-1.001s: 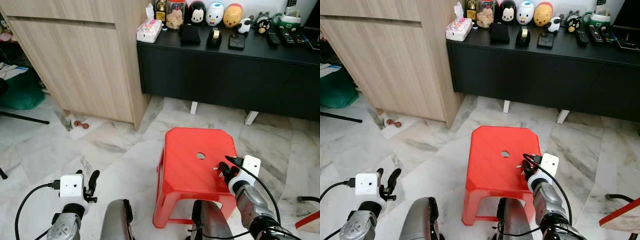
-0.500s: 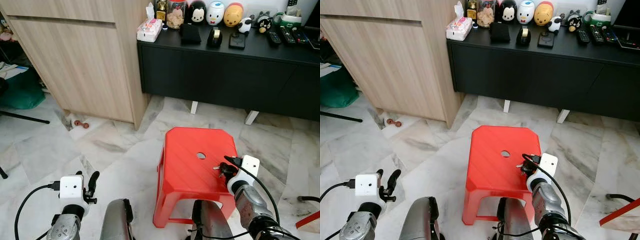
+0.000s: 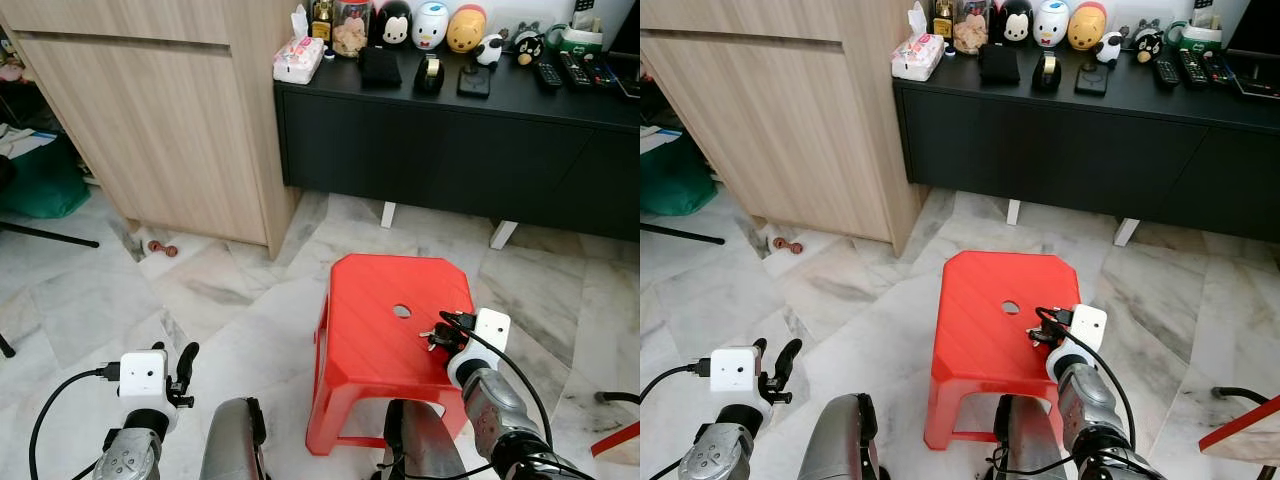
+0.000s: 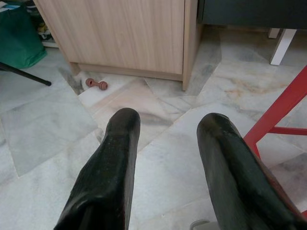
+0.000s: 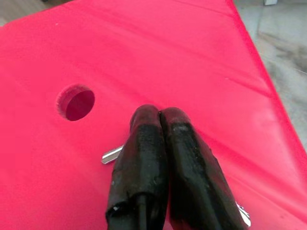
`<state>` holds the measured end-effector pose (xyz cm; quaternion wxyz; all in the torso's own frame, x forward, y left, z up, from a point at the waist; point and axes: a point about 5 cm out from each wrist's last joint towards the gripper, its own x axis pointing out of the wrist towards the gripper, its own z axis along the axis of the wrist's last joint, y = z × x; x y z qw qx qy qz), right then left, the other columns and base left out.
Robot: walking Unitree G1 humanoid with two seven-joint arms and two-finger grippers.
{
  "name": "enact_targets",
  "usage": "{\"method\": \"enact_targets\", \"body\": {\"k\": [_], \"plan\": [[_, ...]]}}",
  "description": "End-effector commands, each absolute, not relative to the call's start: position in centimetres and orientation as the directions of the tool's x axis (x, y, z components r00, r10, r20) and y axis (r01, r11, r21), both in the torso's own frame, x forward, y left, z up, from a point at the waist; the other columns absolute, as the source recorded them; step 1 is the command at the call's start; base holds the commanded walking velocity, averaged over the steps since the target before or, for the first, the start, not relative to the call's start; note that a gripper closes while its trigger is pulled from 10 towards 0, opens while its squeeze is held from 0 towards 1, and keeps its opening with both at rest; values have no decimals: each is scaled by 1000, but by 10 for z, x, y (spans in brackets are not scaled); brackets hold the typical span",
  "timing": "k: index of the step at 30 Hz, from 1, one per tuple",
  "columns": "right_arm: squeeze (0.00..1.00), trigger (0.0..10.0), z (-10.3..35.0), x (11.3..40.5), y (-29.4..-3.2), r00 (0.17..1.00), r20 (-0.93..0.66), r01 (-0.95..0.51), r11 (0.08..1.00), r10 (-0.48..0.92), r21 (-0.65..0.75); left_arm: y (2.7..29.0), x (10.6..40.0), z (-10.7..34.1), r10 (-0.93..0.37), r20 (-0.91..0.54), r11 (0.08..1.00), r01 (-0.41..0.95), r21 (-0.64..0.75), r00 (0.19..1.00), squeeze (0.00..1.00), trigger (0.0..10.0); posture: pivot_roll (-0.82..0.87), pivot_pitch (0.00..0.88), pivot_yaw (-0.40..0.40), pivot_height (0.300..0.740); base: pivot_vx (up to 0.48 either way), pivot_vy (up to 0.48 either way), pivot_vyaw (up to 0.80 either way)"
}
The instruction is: Hang keys on a hook
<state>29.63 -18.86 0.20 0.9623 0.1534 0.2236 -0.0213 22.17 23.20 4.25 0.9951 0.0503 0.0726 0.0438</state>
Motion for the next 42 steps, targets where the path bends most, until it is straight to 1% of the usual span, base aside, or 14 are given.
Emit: {"method": "enact_targets", "body": {"k": [1, 5, 13, 19, 22, 23, 24, 25, 32, 36, 37, 42], "plan": [[0, 0, 5, 298, -186, 910, -413, 90, 955, 36, 282, 231, 219, 37, 89, -165, 991, -72, 109, 982, 0, 10000, 103, 105, -16, 560, 0, 0, 0], [0, 0, 10, 301, -186, 927, -375, 79, 959, 29, 271, 231, 220, 37, 91, -165, 991, -73, 110, 982, 0, 10000, 104, 102, -17, 560, 0, 0, 0], [0, 0, 32, 309, -188, 976, -217, 43, 958, 21, 284, 231, 221, 36, 93, -168, 991, -75, 108, 981, 0, 10000, 91, 92, -21, 560, 0, 0, 0], [0, 0, 40, 305, -190, 988, -153, 28, 962, 15, 272, 231, 222, 34, 97, -170, 991, -80, 105, 981, 0, 10000, 81, 82, -28, 560, 0, 0, 0], [0, 0, 41, 301, -190, 989, -146, 13, 968, 24, 252, 230, 223, 32, 100, -175, 992, -84, 96, 979, 0, 10000, 73, 75, -32, 560, 0, 0, 0], [0, 1569, 41, 300, -191, 989, -148, 16, 968, 22, 249, 230, 223, 30, 102, -179, 992, -87, 91, 979, 0, 10000, 71, 73, -33, 560, 0, 0, 0], [0, 9608, 40, 299, -192, 988, -152, 19, 970, 18, 242, 230, 223, 29, 104, -184, 992, -89, 86, 978, 0, 10000, 67, 71, -34, 560, 0, 0, 0], [0, 10000, 40, 296, -193, 988, -156, 26, 972, 12, 233, 229, 224, 27, 107, -188, 992, -93, 80, 976, 0, 10000, 64, 68, -35, 560, 0, 0, 0], [0, 10000, 43, 292, -199, 990, -139, 51, 972, -19, 231, 235, 222, 23, 132, -202, 990, -118, 77, 970, 0, 10000, 62, 60, -39, 560, 0, 0, 0], [0, 10000, 48, 295, -197, 991, -134, 46, 971, -14, 235, 234, 223, 22, 129, -200, 990, -115, 78, 971, 0, 10000, 61, 54, -44, 585, 0, 0, 0], [0, 10000, 48, 295, -197, 991, -134, 46, 971, -14, 235, 234, 223, 22, 129, -200, 990, -115, 78, 971, 0, 10000, 61, 54, -44, 585, 0, 0, 0], [0, 10000, 53, 298, -194, 991, -131, 25, 970, 7, 243, 233, 225, 21, 130, -197, 990, -117, 75, 972, 0, 10000, 61, 49, -49, 625, 0, 0, 0]]}}
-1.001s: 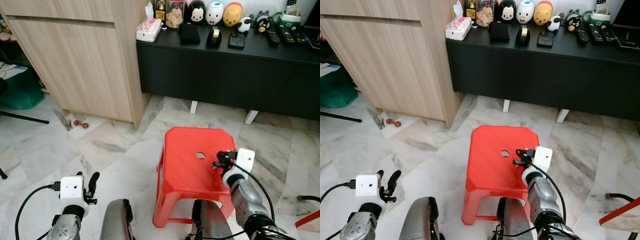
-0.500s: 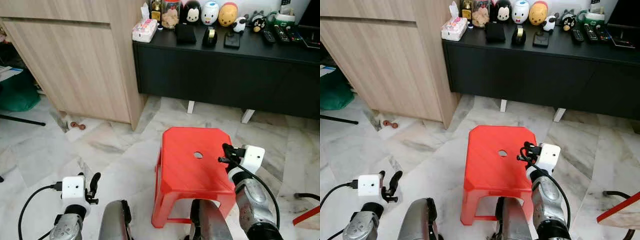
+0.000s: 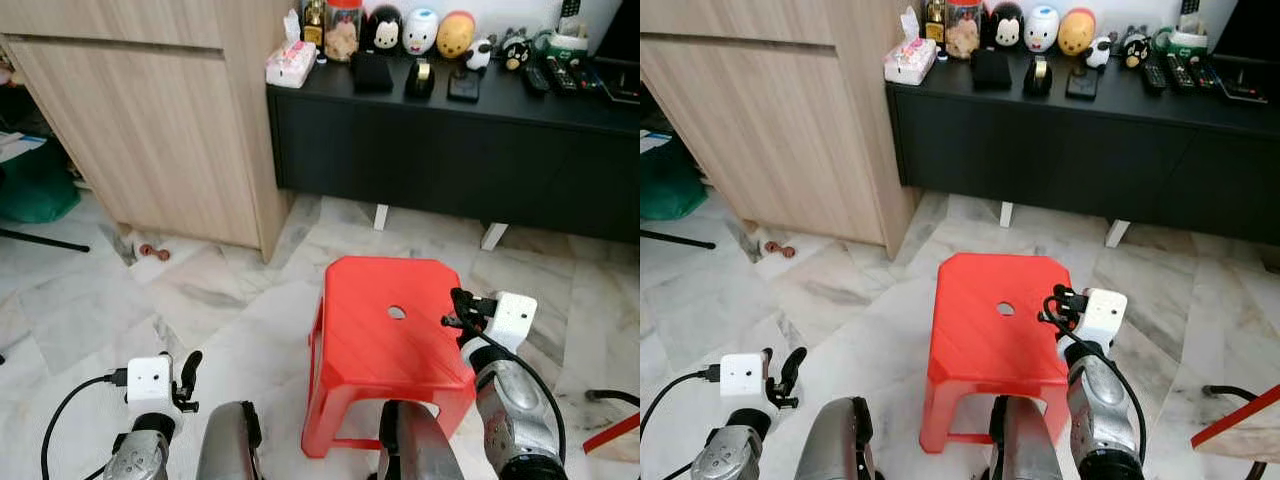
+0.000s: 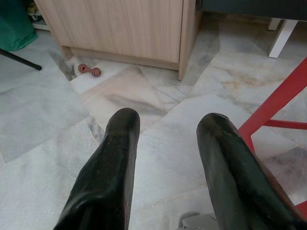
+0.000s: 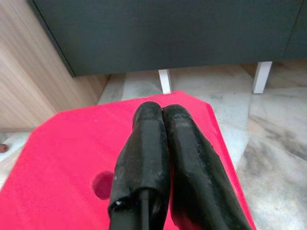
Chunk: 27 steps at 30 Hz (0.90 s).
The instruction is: Hang keys on a hook
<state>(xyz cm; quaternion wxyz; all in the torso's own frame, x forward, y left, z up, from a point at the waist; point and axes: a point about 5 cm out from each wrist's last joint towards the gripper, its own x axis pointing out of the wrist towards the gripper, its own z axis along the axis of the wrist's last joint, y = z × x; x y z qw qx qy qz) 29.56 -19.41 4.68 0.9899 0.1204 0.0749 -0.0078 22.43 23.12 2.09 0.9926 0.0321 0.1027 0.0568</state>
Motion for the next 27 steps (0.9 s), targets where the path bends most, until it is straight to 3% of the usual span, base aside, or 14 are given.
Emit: {"method": "enact_targets", "body": {"k": [1, 20, 27], "plan": [[0, 10000, 53, 298, -194, 991, -133, 23, 970, 10, 242, 233, 225, 21, 130, -196, 990, -117, 74, 972, 0, 10000, 61, 48, -49, 635, 0, 0, 0], [0, 10000, 50, 295, -192, 981, -190, 11, 973, 34, 231, 233, 225, 19, 129, -191, 991, -118, 68, 973, 0, 10000, 59, 41, -56, 734, 0, 0, 0], [0, 10000, 60, 295, -188, 984, -168, -21, 978, 57, 210, 238, 223, 26, 128, -162, 990, -116, 80, 978, 0, 10000, 58, 40, -62, 734, 0, 0, 0]]}}
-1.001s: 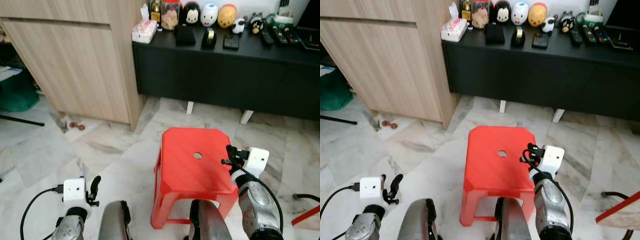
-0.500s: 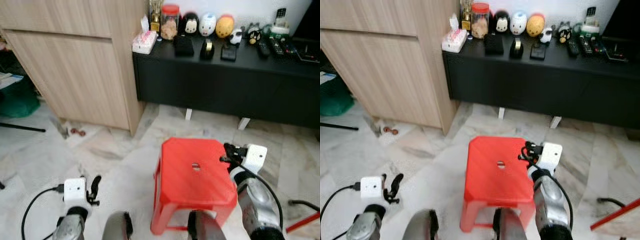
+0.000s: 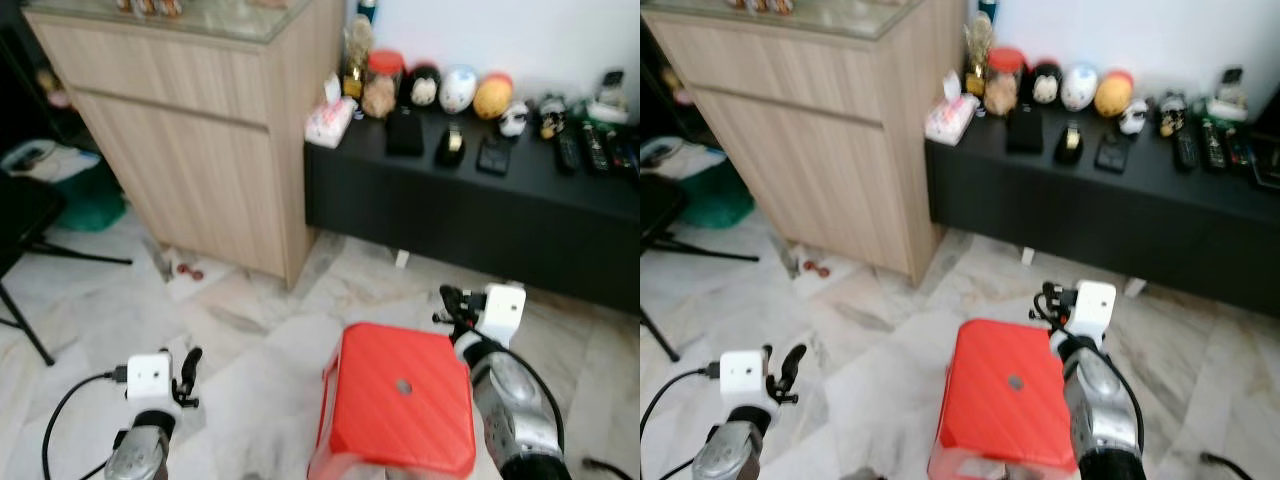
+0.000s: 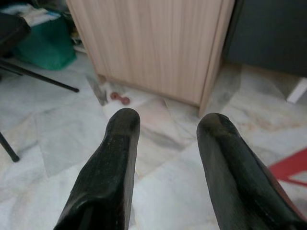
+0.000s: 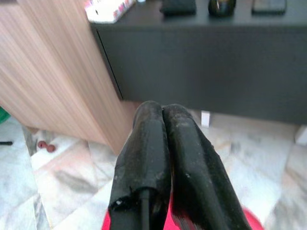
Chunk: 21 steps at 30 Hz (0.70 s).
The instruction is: Hang keys on a hook
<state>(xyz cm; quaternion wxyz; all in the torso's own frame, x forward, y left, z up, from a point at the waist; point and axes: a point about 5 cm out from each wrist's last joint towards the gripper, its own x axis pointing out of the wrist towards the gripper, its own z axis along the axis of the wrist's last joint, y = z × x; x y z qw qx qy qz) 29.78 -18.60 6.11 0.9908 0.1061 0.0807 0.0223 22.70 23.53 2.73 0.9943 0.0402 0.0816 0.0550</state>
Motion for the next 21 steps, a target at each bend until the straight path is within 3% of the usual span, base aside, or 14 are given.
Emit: {"method": "enact_targets", "body": {"k": [1, 11, 21], "plan": [[0, 10000, 61, 295, -188, 984, -167, -22, 977, 58, 211, 239, 224, 30, 122, -148, 990, -111, 82, 981, 0, 10000, 59, 38, -64, 734, 0, 0, 0], [0, 10000, 62, 290, -193, 982, -191, 35, 981, 2, 188, 238, 222, 35, 96, -137, 995, -91, 42, 986, 0, 10000, 61, 21, -73, 734, 0, 0, 0], [0, 10000, 84, 305, -197, 988, -155, 36, 982, -7, 188, 235, 221, 41, 104, -103, 994, -105, -7, 989, 0, 10000, 67, 0, -91, 734, -26, 0, 0]]}}
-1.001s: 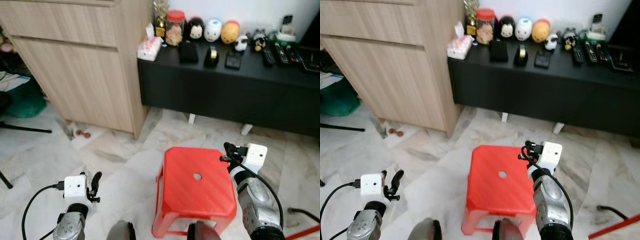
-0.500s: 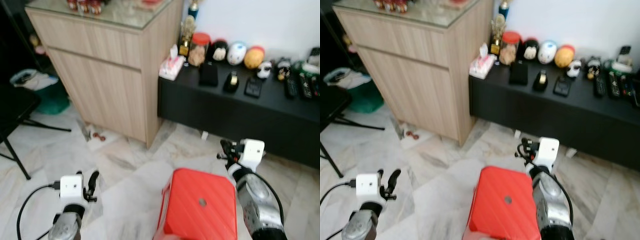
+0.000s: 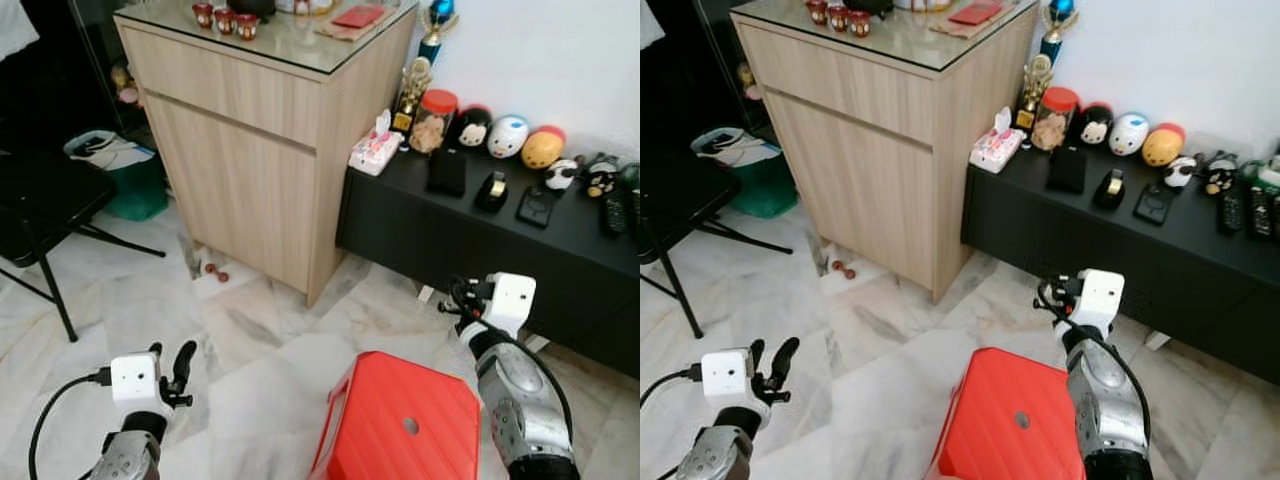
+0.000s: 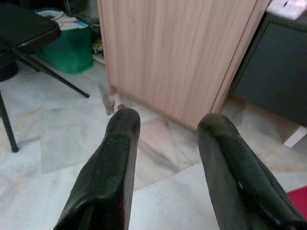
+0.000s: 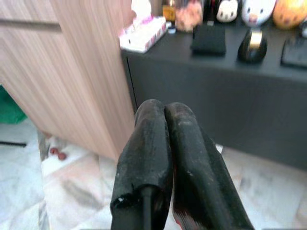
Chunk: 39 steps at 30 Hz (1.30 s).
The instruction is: Hang keys on a hook
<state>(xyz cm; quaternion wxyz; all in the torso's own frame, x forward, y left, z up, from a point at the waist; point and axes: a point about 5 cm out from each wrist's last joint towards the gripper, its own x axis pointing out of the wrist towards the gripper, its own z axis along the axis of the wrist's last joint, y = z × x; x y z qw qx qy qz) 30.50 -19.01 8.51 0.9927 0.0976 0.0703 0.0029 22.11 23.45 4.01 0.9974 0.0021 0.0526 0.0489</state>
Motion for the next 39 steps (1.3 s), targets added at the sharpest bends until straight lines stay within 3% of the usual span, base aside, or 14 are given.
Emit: {"method": "enact_targets", "body": {"k": [1, 18, 39], "plan": [[0, 10000, 84, 306, -198, 988, -156, 40, 982, -10, 186, 235, 222, 41, 105, -102, 994, -106, -7, 989, 0, 10000, 67, 0, -91, 734, -259, 0, 0], [0, 10000, 73, 300, -212, 968, -237, 131, 970, -81, 205, 233, 225, 41, 82, -112, 996, -83, -8, 990, 0, 10000, 48, 0, -68, 734, -261, 0, 0], [0, 10000, 86, 306, -206, 972, -226, 119, 968, -67, 223, 231, 225, 42, 71, -107, 997, -72, -10, 992, 0, 10000, 51, 0, -74, 734, -255, 0, 0]]}}
